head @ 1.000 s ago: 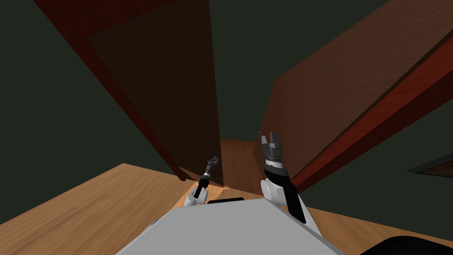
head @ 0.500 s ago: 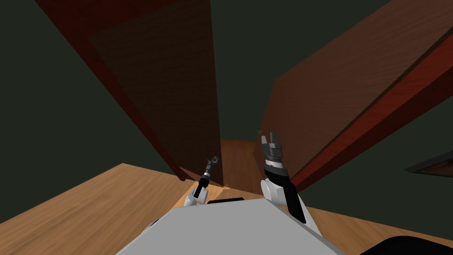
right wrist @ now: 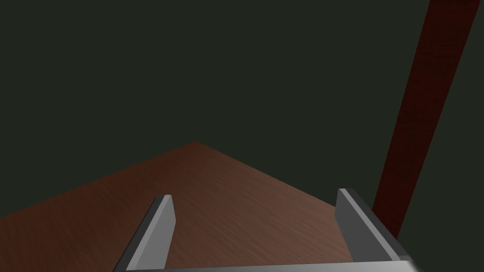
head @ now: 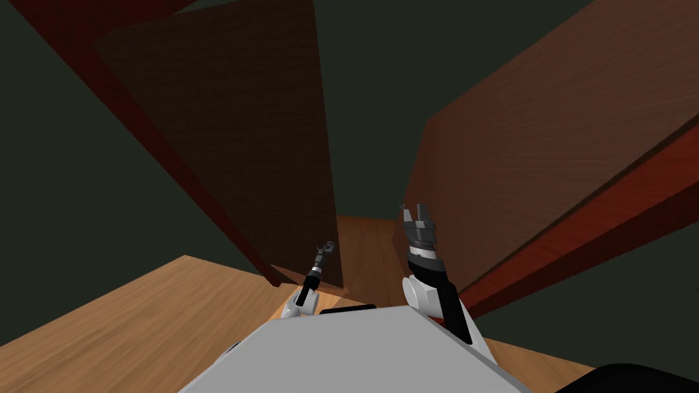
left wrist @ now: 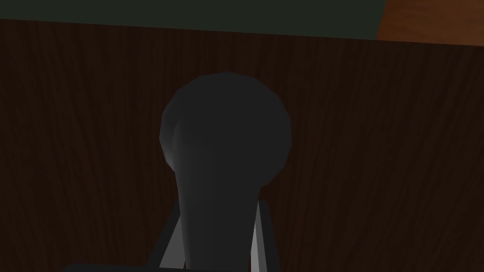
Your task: Push the door open
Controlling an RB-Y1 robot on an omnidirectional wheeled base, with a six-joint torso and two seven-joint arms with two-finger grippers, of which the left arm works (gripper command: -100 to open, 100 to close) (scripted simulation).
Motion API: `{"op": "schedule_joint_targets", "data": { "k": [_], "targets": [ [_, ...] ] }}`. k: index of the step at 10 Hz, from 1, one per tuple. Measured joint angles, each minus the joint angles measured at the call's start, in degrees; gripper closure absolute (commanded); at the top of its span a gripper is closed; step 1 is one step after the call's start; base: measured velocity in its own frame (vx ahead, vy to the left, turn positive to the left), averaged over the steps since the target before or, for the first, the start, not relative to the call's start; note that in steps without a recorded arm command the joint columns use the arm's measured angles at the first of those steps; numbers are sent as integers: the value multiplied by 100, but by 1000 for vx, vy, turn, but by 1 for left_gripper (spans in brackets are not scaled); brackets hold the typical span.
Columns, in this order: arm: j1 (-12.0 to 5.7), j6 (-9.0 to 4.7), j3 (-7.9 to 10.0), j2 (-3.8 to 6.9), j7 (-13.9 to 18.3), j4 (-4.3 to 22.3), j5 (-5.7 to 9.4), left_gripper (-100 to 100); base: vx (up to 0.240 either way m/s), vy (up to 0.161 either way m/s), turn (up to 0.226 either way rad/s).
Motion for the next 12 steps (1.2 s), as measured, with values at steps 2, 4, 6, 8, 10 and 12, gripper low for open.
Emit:
{"op": "schedule_joint_targets", "data": {
  "k": [2,4,6,8,10,12],
  "targets": [
    [-36,-35,107,33,-33,52,59,100,178,-91,50],
    [-91,-107,212,37,-82,153,115,100,123,-68,47],
    [-31,-44,312,59,-139,70,168,100,151,-91,48],
    [-8,-105,421,113,-149,146,228,100,170,-103,61],
    [-37,-70,543,130,-195,147,294,100,167,-100,59],
    [-9,-9,653,134,-254,40,351,100,150,-72,41]
  ]
}}
